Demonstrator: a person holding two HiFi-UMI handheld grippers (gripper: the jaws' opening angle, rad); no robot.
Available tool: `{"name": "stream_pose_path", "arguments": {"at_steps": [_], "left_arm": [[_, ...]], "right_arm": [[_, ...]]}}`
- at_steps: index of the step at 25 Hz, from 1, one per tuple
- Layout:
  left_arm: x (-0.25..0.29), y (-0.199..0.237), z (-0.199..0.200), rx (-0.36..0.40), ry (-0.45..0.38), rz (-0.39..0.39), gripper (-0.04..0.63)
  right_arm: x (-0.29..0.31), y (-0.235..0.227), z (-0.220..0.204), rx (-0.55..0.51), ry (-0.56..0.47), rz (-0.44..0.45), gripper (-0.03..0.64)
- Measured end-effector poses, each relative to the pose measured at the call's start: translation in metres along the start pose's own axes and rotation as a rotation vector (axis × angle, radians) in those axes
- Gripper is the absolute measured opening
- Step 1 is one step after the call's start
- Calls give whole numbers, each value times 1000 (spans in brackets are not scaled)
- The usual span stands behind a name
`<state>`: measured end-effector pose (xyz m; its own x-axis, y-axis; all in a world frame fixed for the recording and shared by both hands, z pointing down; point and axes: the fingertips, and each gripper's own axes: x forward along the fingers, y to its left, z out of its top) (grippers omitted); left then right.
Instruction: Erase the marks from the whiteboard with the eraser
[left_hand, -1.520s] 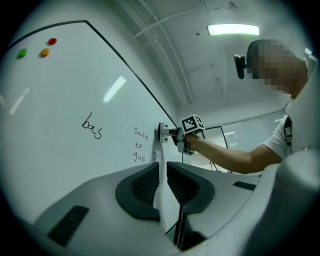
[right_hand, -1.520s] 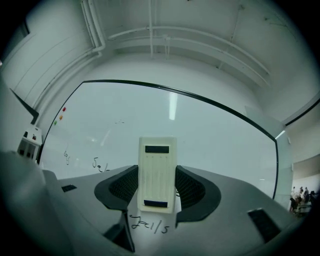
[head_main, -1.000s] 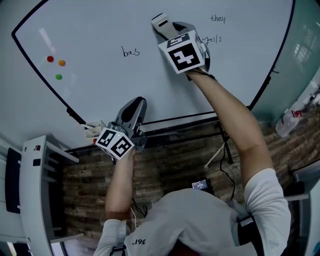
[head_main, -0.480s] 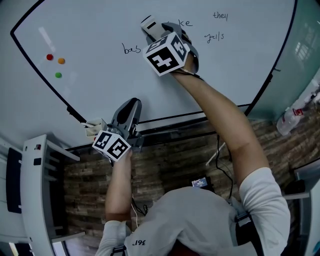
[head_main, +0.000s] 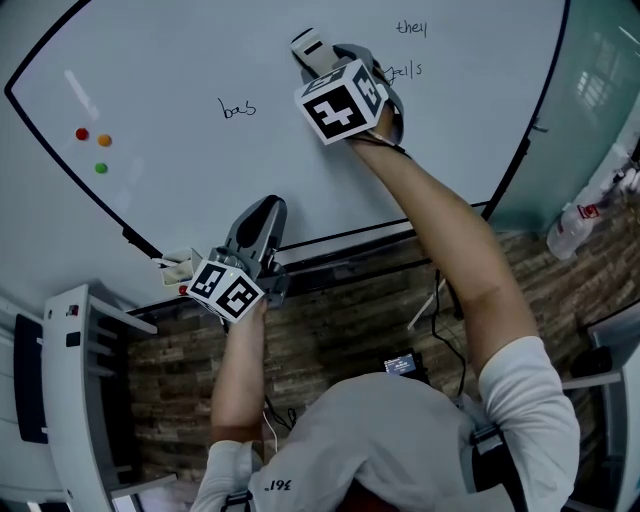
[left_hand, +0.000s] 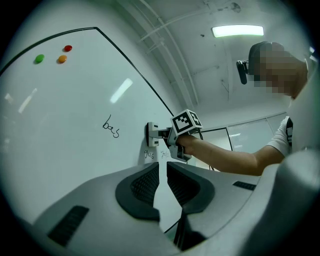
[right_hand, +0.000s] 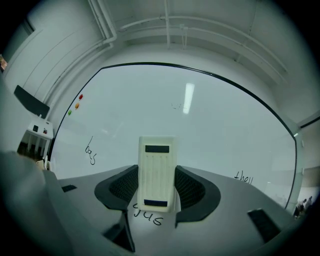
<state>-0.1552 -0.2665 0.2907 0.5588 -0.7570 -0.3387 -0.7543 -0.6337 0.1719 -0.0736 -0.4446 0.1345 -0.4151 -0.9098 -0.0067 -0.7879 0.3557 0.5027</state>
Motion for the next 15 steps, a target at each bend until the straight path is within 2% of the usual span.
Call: {"name": "stream_pose_path", "arguments": {"at_steps": [15], "left_arm": [[45,-30,-22,-11,40,-67,55]], "right_arm": [[-22,-96,-57,25,52,-86,249]]}}
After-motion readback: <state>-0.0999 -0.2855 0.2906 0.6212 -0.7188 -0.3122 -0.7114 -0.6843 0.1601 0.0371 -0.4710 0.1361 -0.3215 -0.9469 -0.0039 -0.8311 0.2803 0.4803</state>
